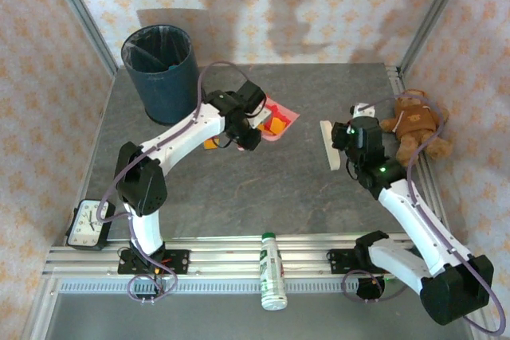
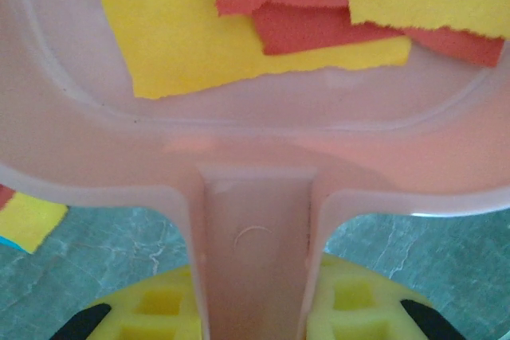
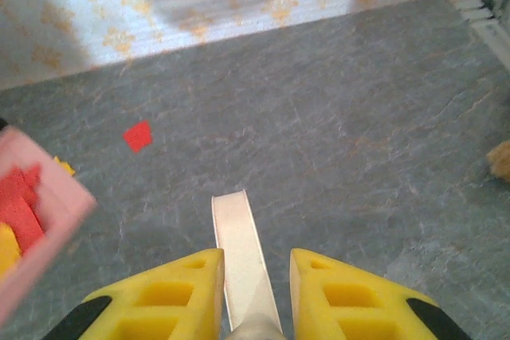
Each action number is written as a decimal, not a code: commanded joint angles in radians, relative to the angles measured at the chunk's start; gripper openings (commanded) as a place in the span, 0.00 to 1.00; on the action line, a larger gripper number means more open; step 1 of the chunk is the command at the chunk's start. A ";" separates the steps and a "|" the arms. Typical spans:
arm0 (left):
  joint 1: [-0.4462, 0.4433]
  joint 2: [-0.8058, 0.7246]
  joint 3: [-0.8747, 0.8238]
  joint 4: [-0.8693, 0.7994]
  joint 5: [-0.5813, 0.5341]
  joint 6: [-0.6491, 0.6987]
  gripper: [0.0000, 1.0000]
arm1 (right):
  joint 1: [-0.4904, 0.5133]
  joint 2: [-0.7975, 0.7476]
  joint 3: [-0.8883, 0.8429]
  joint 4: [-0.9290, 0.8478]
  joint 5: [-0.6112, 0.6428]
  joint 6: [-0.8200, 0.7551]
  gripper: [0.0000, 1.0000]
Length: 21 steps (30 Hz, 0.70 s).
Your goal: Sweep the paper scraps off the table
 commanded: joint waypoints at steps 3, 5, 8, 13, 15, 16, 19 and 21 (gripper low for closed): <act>0.042 -0.039 0.145 -0.114 -0.025 -0.025 0.00 | -0.003 -0.011 -0.028 0.031 -0.055 -0.017 0.00; 0.058 -0.027 0.210 -0.154 -0.027 -0.024 0.00 | -0.003 -0.012 -0.043 0.048 -0.065 -0.013 0.00; 0.081 -0.009 0.306 -0.205 -0.029 -0.023 0.00 | -0.002 -0.011 -0.064 0.076 -0.080 -0.008 0.00; 0.134 0.011 0.451 -0.270 -0.004 -0.030 0.00 | -0.003 -0.008 -0.077 0.090 -0.105 -0.008 0.00; 0.163 0.014 0.494 -0.279 0.017 -0.042 0.00 | -0.003 -0.006 -0.079 0.090 -0.110 -0.008 0.00; 0.180 0.015 0.517 -0.283 0.030 -0.049 0.00 | -0.002 -0.006 -0.081 0.091 -0.111 -0.007 0.00; 0.227 0.023 0.582 -0.299 0.058 -0.069 0.00 | -0.002 -0.004 -0.085 0.094 -0.115 -0.002 0.00; 0.257 0.029 0.616 -0.305 0.076 -0.079 0.00 | -0.002 0.001 -0.085 0.095 -0.120 0.000 0.00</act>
